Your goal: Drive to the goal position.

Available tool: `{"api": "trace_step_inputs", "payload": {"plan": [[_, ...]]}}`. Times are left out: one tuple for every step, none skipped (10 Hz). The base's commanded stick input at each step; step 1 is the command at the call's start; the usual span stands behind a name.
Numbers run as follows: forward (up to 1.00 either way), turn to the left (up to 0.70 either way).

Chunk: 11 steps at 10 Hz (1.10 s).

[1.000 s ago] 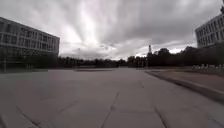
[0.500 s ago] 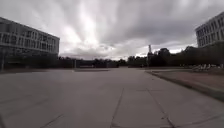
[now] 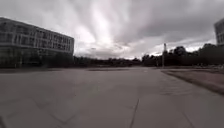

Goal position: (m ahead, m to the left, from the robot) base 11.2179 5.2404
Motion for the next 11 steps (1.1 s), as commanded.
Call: {"api": "trace_step_inputs", "payload": {"plan": [[0.7, 0.0], [0.7, 0.0], [0.7, 0.0], [0.7, 0.0], [0.7, 0.0], [0.7, 0.0], [0.7, 0.0], [0.7, 0.0], [0.7, 0.0], [0.7, 0.0], [0.7, 0.0]]}}
